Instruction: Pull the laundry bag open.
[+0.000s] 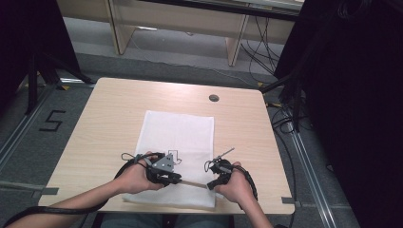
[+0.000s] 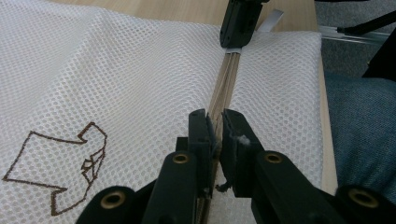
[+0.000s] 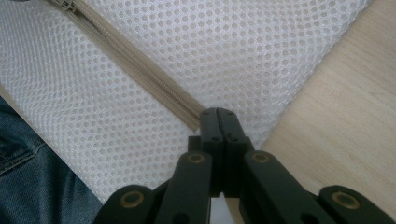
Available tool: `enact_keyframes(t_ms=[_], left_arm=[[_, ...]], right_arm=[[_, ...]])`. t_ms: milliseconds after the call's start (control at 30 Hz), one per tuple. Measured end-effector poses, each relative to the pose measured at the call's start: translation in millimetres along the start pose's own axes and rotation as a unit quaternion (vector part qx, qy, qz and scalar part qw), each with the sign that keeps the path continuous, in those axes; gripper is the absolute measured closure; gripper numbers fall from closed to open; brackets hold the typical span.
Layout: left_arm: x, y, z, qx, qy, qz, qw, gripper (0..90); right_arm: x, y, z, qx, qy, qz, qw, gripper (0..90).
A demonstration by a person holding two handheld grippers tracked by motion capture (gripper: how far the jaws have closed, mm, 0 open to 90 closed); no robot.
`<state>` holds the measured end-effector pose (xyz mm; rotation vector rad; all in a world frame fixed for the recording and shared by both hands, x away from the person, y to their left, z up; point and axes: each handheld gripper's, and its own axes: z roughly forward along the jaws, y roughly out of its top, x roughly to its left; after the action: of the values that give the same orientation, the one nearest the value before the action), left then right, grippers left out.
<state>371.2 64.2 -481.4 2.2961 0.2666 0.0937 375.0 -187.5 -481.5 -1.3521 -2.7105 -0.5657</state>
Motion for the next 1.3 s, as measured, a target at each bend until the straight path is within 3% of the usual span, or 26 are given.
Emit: enact_keyframes(t_ms=[133, 300, 367, 600, 667, 733, 900, 933, 967, 1167, 1233, 1300], left_arm=[[0.9, -1.4, -1.7, -0.006, -0.003, -0.010, 0.9999, 82.1], [1.4, -1.2, -4.0, -0.002, -0.001, 0.002, 1.0000, 82.1], [0.6, -1.7, -4.2, -0.005, -0.001, -0.006, 1.0000, 82.1], [0.7, -2.1, -3.7, -0.003, -0.002, -0.001, 1.0000, 82.1], [2.3, -2.9, -4.9, 0.008, 0.007, 0.010, 0.9999, 82.1], [3.2, -4.5, -6.5, -0.001, -0.002, -0.009, 1.0000, 82.2], [3.5, -5.9, -8.3, 0.001, 0.002, -0.005, 1.0000, 82.2], [3.8, -6.3, -8.0, -0.001, 0.001, -0.006, 1.0000, 82.1], [4.0, -6.4, -8.3, -0.001, 0.001, -0.007, 1.0000, 82.2], [3.4, -7.0, -9.3, -0.001, 0.001, -0.003, 1.0000, 82.1], [4.2, -8.5, -10.4, -0.002, 0.003, -0.011, 0.9999, 82.1], [4.2, -9.5, -11.2, -0.006, 0.000, -0.016, 0.9999, 82.1]], right_arm=[[-0.1, 0.3, -0.8, 0.005, 0.002, 0.000, 1.0000, 90.0], [-0.1, 0.4, -0.9, 0.006, 0.001, 0.000, 1.0000, 90.0], [-0.1, 0.2, -0.3, 0.002, 0.000, 0.000, 1.0000, 90.0], [0.0, 0.4, -0.7, 0.005, -0.001, -0.002, 1.0000, 90.0], [-0.1, 0.4, -0.7, 0.005, 0.000, -0.001, 1.0000, 90.0], [-0.4, 0.5, -0.8, 0.006, 0.001, -0.001, 1.0000, 90.0], [-0.3, 1.0, -0.7, 0.008, 0.000, -0.001, 1.0000, 90.0], [1.3, 0.8, -1.3, 0.012, 0.002, 0.011, 0.9999, 90.0], [-0.2, 0.7, -0.7, 0.007, 0.001, 0.000, 1.0000, 90.0], [-0.6, 0.7, -0.7, 0.007, 0.001, 0.000, 1.0000, 90.0], [1.0, 0.4, -1.2, 0.010, 0.002, 0.010, 0.9999, 90.0], [-0.7, 0.6, -0.6, 0.006, 0.002, 0.000, 1.0000, 90.0]])
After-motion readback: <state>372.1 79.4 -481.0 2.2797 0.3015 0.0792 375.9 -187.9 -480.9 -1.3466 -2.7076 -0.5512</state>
